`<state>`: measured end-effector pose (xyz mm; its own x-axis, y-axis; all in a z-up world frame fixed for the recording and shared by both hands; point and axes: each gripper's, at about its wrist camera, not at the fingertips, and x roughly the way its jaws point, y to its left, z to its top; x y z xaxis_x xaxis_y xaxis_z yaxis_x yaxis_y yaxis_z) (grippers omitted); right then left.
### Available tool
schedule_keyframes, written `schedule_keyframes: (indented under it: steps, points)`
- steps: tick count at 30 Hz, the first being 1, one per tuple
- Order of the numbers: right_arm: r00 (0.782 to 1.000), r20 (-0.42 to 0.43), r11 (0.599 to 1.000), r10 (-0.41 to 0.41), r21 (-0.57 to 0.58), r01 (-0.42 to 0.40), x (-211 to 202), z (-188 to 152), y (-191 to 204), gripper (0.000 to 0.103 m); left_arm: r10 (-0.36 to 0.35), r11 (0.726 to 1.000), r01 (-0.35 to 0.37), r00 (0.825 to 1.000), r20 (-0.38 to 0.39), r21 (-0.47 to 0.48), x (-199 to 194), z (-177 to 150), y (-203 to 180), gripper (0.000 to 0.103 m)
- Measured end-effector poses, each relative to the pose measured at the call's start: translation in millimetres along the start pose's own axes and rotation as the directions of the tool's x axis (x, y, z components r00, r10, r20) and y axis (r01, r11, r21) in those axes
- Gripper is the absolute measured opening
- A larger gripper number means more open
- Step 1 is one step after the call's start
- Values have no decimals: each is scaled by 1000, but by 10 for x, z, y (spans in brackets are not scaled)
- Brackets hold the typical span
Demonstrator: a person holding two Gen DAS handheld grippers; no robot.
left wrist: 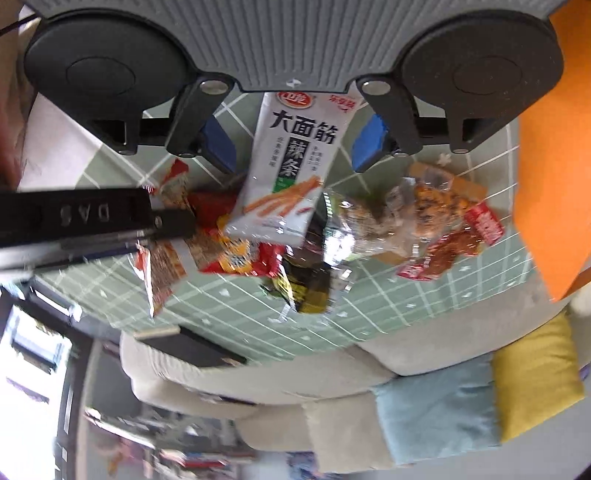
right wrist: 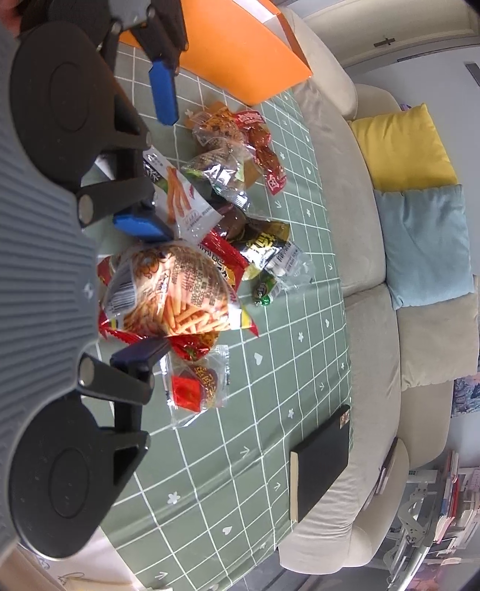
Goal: Organize snacks
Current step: 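Grasp the white spicy-strip packet with left tool while right tool grasps a snack bag, then carry both packets over the orange box and open both tools to drop them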
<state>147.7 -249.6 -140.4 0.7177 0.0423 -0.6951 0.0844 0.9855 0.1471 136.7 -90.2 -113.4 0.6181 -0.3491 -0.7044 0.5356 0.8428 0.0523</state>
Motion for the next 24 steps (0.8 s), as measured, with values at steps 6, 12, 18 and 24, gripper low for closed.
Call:
schedule_keyframes:
  steps: [6, 12, 18, 24]
  points:
    - [1000, 1, 1000, 11, 10, -11, 14, -13, -24, 54, 16, 998, -12, 998, -62, 68, 213, 11, -31, 85]
    - [1000, 3, 1000, 15, 3, -15, 9, -22, -27, 52, -43, 999, 40, 994, -104, -30, 330, 57, 67, 81]
    - [1000, -3, 1000, 19, -5, -19, 9, -34, -13, 45, -35, 998, 28, 993, -109, -64, 317, 89, 75, 65]
    - [1000, -2, 1000, 21, -10, -21, -18, -40, -1, 37, -23, 992, 14, 997, -73, -127, 133, 103, 57, 63]
